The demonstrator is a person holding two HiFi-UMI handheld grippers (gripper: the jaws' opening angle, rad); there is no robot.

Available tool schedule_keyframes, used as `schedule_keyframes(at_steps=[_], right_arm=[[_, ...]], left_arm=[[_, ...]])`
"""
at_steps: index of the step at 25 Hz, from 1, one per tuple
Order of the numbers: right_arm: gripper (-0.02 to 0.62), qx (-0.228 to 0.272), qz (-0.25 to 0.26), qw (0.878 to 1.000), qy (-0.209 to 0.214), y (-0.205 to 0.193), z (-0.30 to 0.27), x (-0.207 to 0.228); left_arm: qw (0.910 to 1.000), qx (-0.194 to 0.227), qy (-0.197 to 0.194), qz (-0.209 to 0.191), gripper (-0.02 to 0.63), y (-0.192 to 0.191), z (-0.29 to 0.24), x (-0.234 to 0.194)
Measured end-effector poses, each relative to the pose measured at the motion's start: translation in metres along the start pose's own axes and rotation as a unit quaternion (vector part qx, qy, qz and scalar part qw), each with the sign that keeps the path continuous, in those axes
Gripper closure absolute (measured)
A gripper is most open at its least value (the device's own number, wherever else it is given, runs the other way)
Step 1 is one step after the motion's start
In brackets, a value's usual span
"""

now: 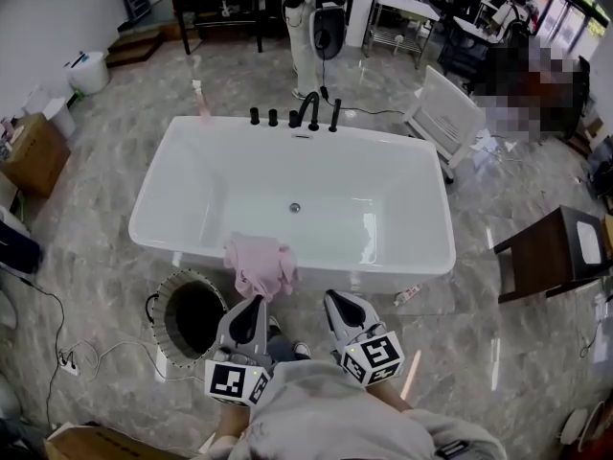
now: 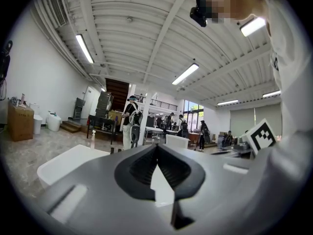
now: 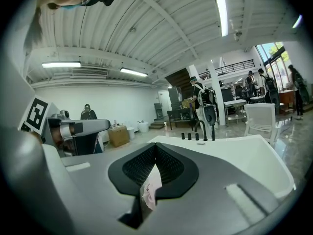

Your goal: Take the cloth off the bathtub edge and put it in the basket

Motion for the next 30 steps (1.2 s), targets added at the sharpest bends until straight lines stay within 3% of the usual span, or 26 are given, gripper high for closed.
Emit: schedule_keyframes(at_steps=[15, 22, 30], right_arm=[[0.597, 0.004, 0.001, 1.0, -0.017, 0.014, -0.119, -0.008], [0.597, -0.014, -0.001, 0.999, -0.029, 0.005, -0.146, -0.019], [0.597, -0.029, -0.002, 0.999, -0.036, -0.004, -0.161, -0.025]], left_arm=[[0.9997, -0.022, -0.004, 0.004, 0.597, 0.008, -0.056, -0.113], [0.9998, -0.017, -0.012, -0.001, 0.597, 0.016, -0.061, -0.149], [0.9996, -0.025, 0.006, 0.01, 0.597, 0.007, -0.054, -0.179]])
Point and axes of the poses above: the fingertips, and each gripper's own axes: z backward along the fingers, x to its right, y out of its top, the point moved 7 cm from there along z, backward along the fingers, and after that the axes turned 10 degrees about x, right-handed, at the moved point
